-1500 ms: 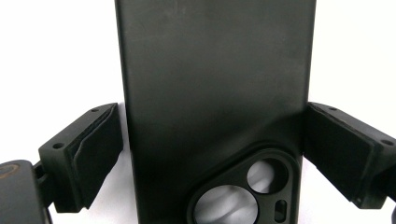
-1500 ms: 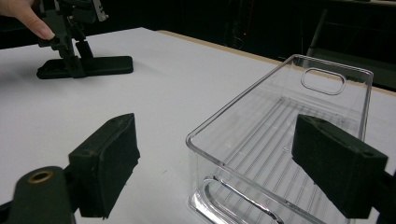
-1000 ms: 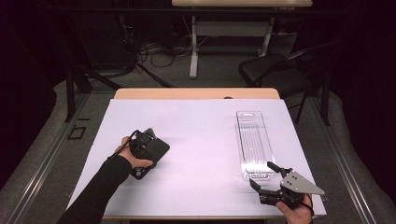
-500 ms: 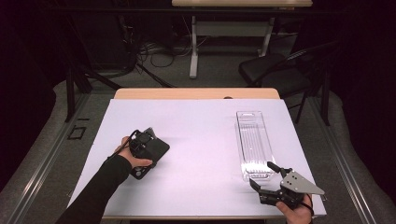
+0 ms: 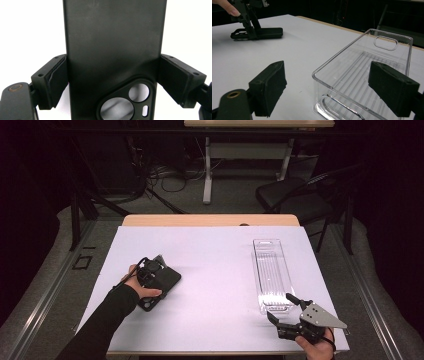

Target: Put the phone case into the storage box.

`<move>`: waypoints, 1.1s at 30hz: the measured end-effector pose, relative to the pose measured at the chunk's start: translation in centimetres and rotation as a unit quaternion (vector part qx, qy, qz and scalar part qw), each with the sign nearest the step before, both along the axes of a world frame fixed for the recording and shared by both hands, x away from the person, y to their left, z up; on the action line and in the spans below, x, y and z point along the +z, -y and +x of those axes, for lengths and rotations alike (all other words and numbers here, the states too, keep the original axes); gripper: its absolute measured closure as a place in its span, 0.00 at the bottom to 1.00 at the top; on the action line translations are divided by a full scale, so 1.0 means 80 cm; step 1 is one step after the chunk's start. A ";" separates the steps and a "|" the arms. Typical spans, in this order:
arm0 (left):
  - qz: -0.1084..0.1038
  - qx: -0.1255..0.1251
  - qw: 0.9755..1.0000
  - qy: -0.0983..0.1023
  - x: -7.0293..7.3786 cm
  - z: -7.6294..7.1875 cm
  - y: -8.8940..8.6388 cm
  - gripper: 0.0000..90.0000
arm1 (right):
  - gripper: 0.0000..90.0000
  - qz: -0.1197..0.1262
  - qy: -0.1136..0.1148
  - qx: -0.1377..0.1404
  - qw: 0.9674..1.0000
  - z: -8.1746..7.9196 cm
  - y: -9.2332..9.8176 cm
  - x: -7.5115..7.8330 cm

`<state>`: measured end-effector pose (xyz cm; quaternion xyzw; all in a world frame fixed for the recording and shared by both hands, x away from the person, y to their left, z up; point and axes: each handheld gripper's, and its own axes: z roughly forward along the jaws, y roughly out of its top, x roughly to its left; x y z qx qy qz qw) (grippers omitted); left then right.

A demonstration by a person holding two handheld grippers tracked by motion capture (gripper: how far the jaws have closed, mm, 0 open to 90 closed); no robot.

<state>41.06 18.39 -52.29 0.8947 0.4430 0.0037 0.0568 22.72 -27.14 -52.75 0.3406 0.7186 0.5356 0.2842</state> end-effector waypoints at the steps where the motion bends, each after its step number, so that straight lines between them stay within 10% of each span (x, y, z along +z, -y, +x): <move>1: 0.001 -0.002 1.000 -0.001 0.002 0.000 0.000 0.15 | 0.15 0.000 0.000 0.000 1.000 0.000 0.000 0.000; 33: -0.016 -0.070 0.997 0.017 0.054 -0.024 0.051 0.16 | 0.15 -0.011 0.008 -0.002 1.000 -0.001 -0.003 0.005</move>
